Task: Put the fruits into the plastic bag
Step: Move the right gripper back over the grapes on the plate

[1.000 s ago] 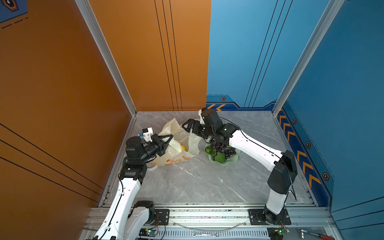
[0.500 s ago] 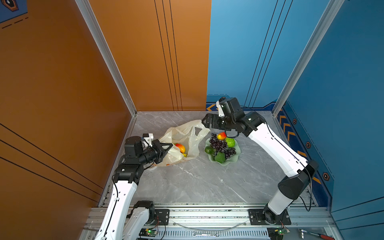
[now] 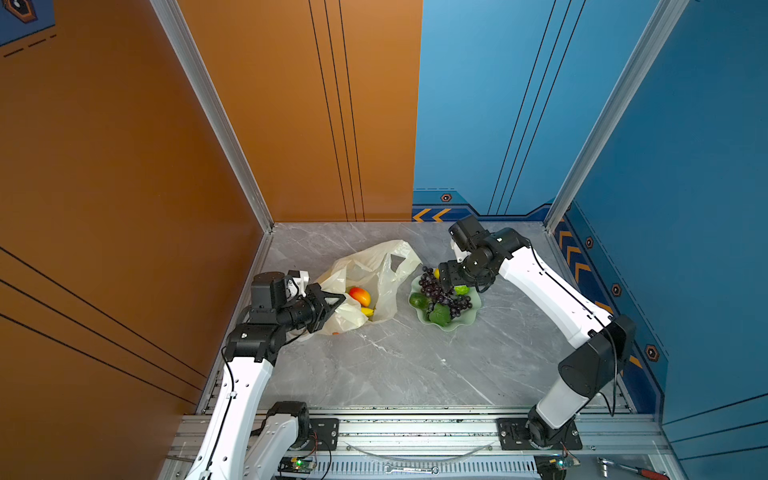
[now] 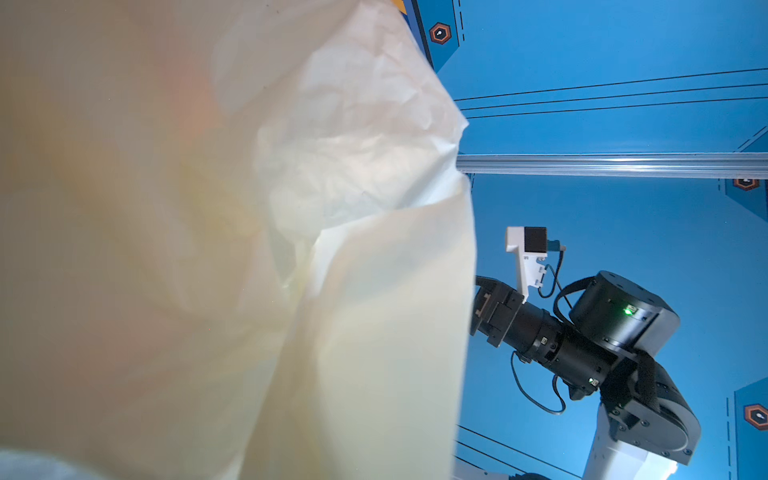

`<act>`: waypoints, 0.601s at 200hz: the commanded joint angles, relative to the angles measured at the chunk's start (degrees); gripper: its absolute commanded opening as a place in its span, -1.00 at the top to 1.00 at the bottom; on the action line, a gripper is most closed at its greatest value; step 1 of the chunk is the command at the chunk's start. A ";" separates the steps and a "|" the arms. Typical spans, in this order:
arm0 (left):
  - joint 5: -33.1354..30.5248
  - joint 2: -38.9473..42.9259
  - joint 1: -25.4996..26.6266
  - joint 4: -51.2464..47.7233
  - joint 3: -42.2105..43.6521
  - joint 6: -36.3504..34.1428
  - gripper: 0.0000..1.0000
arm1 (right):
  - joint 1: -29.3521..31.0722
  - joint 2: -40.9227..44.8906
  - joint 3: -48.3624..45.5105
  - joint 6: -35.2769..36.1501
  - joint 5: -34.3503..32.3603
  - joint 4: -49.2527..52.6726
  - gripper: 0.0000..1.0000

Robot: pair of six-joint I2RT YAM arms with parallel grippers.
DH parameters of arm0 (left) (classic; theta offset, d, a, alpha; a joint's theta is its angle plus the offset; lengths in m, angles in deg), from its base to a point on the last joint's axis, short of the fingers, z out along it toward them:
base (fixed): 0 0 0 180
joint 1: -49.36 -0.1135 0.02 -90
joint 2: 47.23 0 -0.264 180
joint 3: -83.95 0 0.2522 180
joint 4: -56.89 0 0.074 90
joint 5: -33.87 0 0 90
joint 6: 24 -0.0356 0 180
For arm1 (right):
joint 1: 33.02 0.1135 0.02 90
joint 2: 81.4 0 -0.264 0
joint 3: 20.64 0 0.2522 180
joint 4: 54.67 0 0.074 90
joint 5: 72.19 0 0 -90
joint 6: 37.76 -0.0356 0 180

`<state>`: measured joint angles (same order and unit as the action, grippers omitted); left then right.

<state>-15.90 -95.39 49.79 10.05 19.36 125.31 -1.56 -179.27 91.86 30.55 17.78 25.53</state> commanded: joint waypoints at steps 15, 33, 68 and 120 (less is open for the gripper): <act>-1.25 -0.35 -0.39 -1.55 -1.64 -1.99 1.00 | 0.60 -3.49 -2.00 3.07 1.53 0.04 -0.64; -1.29 -0.63 -0.43 -1.55 -1.79 -2.00 1.00 | 0.53 -4.20 -3.10 2.85 2.53 -1.03 -0.55; -1.53 -0.95 -0.43 -1.52 -1.83 -2.09 1.00 | 0.50 -4.75 -5.81 2.44 3.93 -3.89 -0.56; -1.56 -1.28 -0.43 -1.55 -1.77 -2.18 1.00 | -0.39 -8.31 -5.31 -1.35 7.19 -8.08 -1.00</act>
<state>-16.67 -96.44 49.79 9.39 19.06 124.28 -1.23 -185.67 86.75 31.80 22.48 20.50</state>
